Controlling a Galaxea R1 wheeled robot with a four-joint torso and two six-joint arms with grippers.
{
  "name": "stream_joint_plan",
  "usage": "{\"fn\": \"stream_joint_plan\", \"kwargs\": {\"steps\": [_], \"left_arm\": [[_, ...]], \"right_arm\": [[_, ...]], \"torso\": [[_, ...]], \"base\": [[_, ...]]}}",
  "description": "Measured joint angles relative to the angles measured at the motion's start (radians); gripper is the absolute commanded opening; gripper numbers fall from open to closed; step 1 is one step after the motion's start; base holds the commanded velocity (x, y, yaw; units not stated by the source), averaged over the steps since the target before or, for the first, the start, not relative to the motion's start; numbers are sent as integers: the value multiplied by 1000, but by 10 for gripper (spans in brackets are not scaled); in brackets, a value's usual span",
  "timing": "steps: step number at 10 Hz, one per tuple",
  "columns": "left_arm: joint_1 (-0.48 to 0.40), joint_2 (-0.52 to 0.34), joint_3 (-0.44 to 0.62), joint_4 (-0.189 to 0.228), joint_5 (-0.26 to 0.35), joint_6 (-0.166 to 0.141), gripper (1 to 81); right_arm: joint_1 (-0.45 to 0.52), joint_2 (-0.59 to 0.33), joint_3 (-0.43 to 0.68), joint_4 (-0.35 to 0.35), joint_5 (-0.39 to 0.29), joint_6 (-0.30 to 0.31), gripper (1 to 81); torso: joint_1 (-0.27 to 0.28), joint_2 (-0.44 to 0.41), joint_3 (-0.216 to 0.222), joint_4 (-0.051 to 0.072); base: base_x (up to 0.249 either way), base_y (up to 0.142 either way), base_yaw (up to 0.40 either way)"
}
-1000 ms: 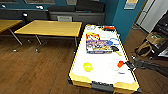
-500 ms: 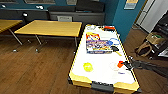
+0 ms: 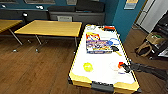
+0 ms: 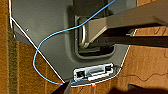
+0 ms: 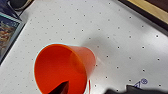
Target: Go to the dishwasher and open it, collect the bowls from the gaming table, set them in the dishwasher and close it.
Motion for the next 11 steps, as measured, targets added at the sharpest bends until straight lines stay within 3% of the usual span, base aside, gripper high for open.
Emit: {"fn": "stream_joint_plan", "kwargs": {"steps": [1, 2, 5, 8, 11], "left_arm": [[0, 0, 0, 0, 0, 0, 811], [-2, 0, 0, 0, 5, 0, 811], [-3, 1, -3, 0, 0, 0, 811], [-2, 1, -4, 0, 0, 0, 811], [-3, 9, -4, 0, 0, 0, 811]], "right_arm": [[-18, 1, 0, 2, 19, -9, 10], [-23, 2, -1, 23, 75, 6, 10], [-40, -2, -5, 29, 131, 8, 10], [-15, -50, 59, 36, 45, 9, 10], [69, -174, 266, 36, -43, 9, 10]], "torso": [[0, 0, 0, 0], [0, 0, 0, 0], [0, 0, 0, 0], [0, 0, 0, 0], [0, 0, 0, 0]], "base": [[0, 0, 0], [0, 0, 0], [0, 0, 0], [0, 0, 0], [0, 0, 0]]}}
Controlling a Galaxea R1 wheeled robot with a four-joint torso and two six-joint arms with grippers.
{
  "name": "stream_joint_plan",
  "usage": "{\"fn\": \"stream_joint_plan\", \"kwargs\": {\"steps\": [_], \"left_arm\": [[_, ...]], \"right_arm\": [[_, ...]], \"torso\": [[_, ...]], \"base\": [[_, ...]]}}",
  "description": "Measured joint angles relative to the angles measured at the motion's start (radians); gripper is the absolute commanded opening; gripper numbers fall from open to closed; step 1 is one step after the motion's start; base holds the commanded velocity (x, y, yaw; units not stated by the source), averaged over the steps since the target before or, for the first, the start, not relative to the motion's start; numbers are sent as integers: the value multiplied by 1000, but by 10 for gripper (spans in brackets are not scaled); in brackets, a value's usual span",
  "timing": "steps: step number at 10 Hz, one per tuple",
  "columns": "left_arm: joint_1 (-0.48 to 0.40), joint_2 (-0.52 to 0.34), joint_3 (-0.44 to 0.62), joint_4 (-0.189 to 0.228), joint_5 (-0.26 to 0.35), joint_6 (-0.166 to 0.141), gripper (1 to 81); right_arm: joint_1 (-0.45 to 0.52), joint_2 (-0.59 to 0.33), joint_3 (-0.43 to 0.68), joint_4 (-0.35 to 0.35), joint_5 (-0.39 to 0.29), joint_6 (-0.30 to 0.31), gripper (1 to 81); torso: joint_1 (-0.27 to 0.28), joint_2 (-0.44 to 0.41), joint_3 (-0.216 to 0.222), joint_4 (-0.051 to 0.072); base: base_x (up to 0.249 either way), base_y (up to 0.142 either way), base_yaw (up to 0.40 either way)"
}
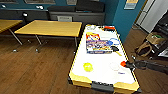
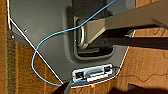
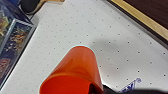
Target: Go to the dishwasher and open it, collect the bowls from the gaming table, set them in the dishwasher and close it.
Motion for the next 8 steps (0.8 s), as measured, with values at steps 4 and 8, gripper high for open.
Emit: {"fn": "stream_joint_plan", "kwargs": {"steps": [4, 8], "left_arm": [[0, 3, 0, 1, -2, 0, 811], [-10, -13, 8, 2, -10, 0, 811]], "right_arm": [[37, -224, 411, -44, -65, 37, 10], [42, -495, 842, -177, -69, 104, 10]], "torso": [[0, 0, 0, 0], [0, 0, 0, 0]], "base": [[0, 0, 0], [0, 0, 0]]}}
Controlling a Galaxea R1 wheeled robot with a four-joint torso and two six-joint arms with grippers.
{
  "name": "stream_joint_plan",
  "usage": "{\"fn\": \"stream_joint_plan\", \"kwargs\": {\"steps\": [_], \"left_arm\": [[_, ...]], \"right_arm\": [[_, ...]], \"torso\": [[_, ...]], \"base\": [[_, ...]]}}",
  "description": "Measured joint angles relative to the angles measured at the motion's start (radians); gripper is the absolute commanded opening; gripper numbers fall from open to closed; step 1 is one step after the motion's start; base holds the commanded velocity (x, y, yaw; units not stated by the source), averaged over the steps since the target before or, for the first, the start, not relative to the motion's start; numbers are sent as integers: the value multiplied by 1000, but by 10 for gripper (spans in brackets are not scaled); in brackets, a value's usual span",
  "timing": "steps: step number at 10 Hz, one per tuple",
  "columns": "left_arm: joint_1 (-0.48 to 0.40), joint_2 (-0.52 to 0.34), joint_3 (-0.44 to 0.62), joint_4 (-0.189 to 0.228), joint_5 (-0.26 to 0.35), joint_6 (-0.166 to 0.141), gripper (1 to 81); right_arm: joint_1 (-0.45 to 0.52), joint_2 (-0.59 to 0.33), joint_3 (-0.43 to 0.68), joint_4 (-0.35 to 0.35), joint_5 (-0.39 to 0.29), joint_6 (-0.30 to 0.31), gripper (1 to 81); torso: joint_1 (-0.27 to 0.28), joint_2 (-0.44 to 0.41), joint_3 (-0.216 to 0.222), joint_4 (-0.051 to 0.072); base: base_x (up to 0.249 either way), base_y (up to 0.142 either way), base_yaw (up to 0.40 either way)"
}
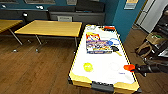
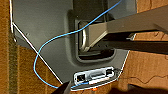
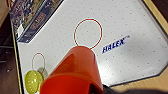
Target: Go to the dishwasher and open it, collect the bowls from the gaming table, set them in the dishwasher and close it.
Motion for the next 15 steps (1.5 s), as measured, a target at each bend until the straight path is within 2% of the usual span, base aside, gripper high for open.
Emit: {"fn": "stream_joint_plan", "kwargs": {"steps": [2, 3, 5, 7, 9, 11, 14, 15], "left_arm": [[-3, -25, 48, 1, -1, 0, 811], [-4, -46, 87, 1, -1, 0, 811], [-7, -117, 185, 1, -2, 0, 811], [-18, -193, 291, 1, -4, 0, 811], [-33, -258, 411, 1, -8, 0, 811], [-64, -349, 535, 0, -9, 0, 811], [-127, -511, 729, -4, -11, 0, 811], [-150, -568, 800, -10, -9, 0, 811]], "right_arm": [[-121, -172, 141, -79, 35, 21, 10], [-202, -221, 183, -109, 57, 27, 10], [-387, -260, 240, -176, 187, 37, 10], [-630, -263, 224, -238, 298, 47, 10], [-816, -215, 166, -297, 456, 52, 10], [-994, -116, 27, -343, 611, 55, 10], [-1093, 56, -235, -414, 788, 61, 10], [-1124, 150, -327, -443, 849, 61, 10]], "torso": [[0, 0, 0, 0], [0, 0, 0, 0], [0, 0, 0, 0], [-1, 0, 0, 0], [-1, 0, 0, 0], [-1, 0, 0, 0], [-1, 0, 0, 0], [-1, 0, 0, 0]], "base": [[0, 0, 0], [0, 0, 0], [0, 0, 0], [0, 0, 0], [0, 0, 0], [0, 0, 0], [0, 0, 0], [0, 0, 0]]}}
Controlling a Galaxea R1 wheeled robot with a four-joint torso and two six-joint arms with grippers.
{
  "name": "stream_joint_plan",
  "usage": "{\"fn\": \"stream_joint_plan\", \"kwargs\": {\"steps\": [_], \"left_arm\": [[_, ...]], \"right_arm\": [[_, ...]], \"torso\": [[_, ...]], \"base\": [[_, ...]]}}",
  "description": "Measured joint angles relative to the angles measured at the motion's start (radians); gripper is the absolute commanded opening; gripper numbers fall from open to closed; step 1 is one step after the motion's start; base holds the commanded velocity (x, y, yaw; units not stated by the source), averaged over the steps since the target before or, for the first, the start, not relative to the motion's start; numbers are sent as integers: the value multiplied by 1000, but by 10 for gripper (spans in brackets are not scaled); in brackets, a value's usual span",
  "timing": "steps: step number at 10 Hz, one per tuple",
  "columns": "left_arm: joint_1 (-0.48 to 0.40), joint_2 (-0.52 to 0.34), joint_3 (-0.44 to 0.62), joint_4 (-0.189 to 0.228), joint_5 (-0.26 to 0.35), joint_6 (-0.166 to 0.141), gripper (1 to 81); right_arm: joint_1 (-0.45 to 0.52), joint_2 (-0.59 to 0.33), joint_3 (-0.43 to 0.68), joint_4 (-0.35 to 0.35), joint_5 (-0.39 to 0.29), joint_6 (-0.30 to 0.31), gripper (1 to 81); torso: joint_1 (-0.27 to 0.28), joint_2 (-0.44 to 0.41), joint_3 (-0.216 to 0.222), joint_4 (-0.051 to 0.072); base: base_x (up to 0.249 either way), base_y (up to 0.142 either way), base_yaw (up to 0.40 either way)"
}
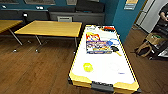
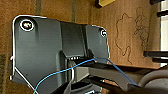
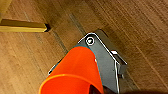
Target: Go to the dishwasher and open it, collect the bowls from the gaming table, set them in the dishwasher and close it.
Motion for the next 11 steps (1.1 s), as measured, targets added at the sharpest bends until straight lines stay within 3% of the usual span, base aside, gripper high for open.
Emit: {"fn": "stream_joint_plan", "kwargs": {"steps": [3, 5, 7, 11], "left_arm": [[-112, -169, 195, -31, 6, 0, 811], [-207, -243, 281, -81, 21, -2, 811], [-312, -304, 339, -147, 40, -4, 811], [-512, -344, 381, -326, 174, -8, 811]], "right_arm": [[-103, 225, -187, -92, 82, 1, 10], [-122, 328, -308, -133, 116, 3, 10], [-138, 434, -410, -175, 128, 4, 10], [-156, 590, -603, -226, 119, 5, 10]], "torso": [[0, 0, 0, 0], [0, 0, 0, 0], [0, 0, 0, 0], [0, 0, 0, 0]], "base": [[0, 0, 0], [0, 0, 0], [0, 0, 0], [0, 0, 0]]}}
